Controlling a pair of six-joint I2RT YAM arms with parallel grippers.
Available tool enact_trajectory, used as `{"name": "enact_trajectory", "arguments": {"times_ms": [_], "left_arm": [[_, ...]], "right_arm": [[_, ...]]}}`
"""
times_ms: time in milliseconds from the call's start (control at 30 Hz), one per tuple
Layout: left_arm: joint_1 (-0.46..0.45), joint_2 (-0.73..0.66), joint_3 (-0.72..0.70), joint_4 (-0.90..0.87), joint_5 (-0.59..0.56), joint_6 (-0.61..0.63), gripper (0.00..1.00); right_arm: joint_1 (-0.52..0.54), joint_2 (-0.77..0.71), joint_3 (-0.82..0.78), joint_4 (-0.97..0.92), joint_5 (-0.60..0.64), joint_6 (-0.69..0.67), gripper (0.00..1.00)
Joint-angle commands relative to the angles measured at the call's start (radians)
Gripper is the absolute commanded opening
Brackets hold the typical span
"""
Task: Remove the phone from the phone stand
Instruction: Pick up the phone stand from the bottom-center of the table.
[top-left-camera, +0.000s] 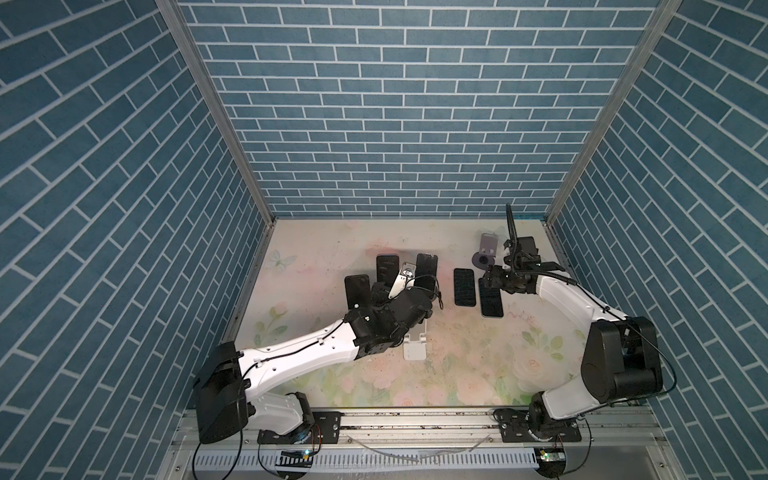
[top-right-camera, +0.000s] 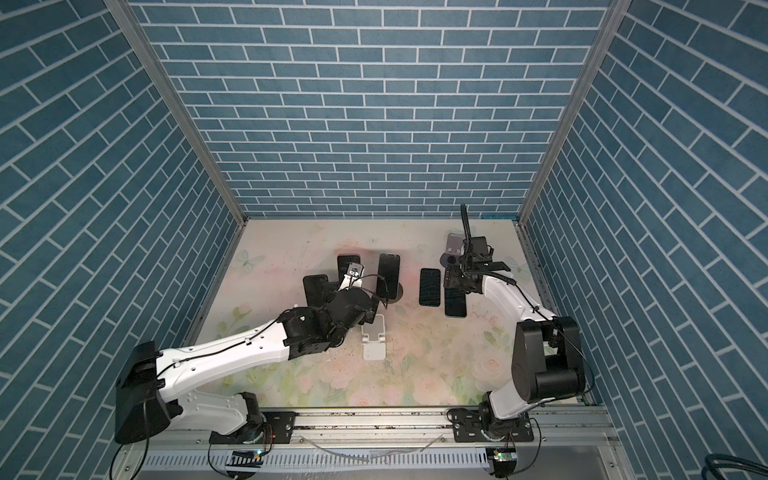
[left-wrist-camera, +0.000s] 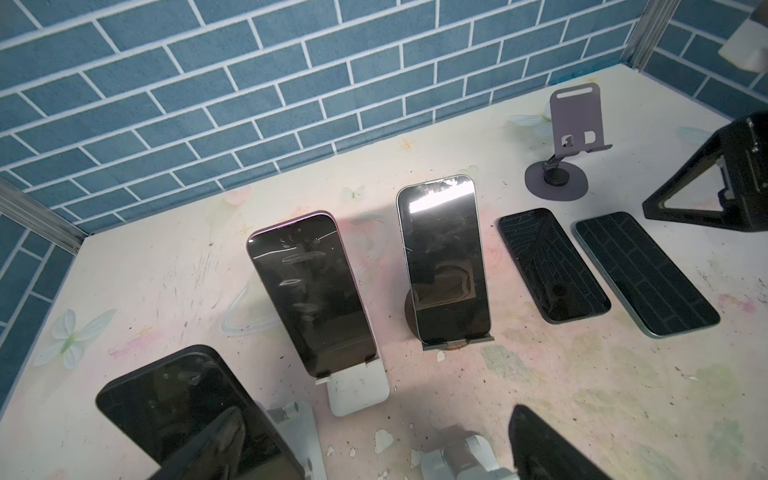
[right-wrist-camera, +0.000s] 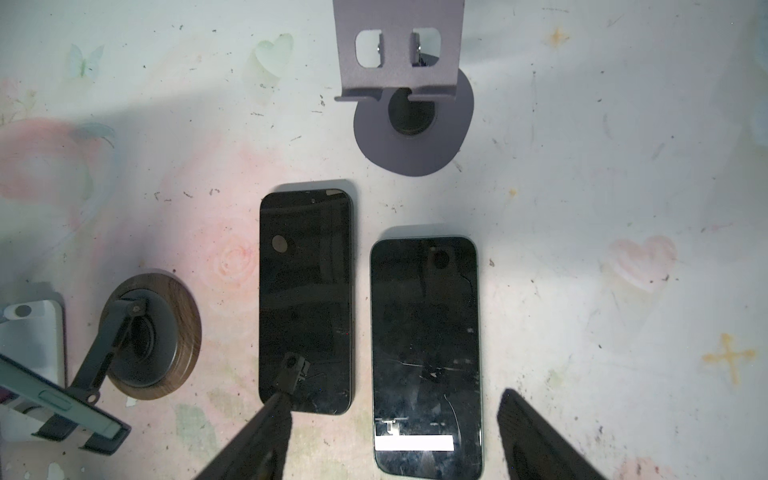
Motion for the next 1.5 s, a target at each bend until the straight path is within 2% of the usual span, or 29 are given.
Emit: {"name": "enact_trajectory", "arguments": {"times_ms": [0, 267, 600, 833, 1100, 1467], "left_arm": [[-0.021, 0.016, 0.039, -0.061, -0.027, -0.039, 1.00], [-0.050, 0.052, 0.067, -0.107, -0.046, -0.086, 1.00], [-0.051, 0.181, 0.165, -0.255, 0.037, -0.216, 1.00], [-0.050, 0.195, 0.148, -0.254, 0.095, -0.307, 1.00], [-0.051, 0.215, 0.152, -0.231, 0.161, -0.318, 1.00], [-0.051, 0.269, 0.156, -0.248, 0.223, -0.388, 1.00]], "right_arm": [[0.000, 0.006, -0.023, -0.001, 0.013, -0.006, 0.80], [-0.001, 0.014, -0.042, 0.027, 0.001, -0.001, 0.80], [0.000, 0.016, -0.049, 0.036, -0.005, -0.004, 0.80], [0.000, 0.014, -0.061, 0.052, -0.002, -0.003, 0.80], [0.000, 0.051, -0.059, 0.044, -0.018, -0.005, 0.80], [0.000, 0.026, -0.064, 0.056, -0.027, 0.000, 0.80]]}}
